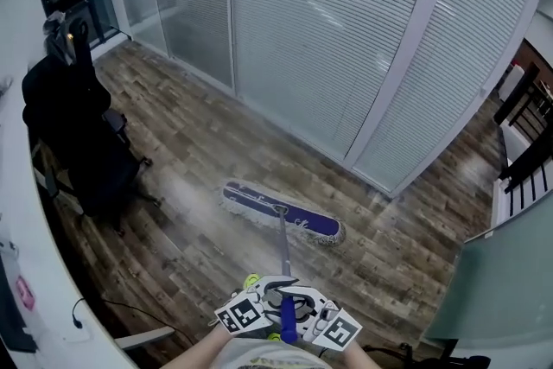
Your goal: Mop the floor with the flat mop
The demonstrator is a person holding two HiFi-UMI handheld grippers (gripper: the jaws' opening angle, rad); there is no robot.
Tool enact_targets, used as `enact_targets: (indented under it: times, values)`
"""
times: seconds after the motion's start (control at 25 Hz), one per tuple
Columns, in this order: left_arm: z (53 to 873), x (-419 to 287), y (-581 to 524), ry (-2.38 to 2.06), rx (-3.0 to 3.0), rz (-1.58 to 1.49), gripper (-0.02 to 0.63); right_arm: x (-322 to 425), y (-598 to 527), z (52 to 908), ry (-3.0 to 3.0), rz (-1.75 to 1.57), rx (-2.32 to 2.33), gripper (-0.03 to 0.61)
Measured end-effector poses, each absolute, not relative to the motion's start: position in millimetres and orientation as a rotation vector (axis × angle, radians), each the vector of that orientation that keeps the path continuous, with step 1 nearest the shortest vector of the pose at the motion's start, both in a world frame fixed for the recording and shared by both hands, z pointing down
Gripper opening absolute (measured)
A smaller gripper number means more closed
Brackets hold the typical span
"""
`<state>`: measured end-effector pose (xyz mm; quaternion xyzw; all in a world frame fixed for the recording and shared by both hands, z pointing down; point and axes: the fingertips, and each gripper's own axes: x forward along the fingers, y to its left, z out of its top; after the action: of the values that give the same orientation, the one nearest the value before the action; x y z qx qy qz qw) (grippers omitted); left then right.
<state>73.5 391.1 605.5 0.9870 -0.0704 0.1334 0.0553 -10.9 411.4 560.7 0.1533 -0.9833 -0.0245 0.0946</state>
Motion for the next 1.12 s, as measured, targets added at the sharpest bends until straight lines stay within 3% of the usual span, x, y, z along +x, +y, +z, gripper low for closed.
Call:
enact_targets:
  times: [0.56,1.12]
  values:
    - [596,9,190,-0.189,2.979,0.328,0.195,-84,203,531,-3.033,-0.099,0.532,0.202]
    - [603,33,41,-0.162,2.989,0.355,0.195,-60,52,532,-3.086,-0.096,0.602,0.206]
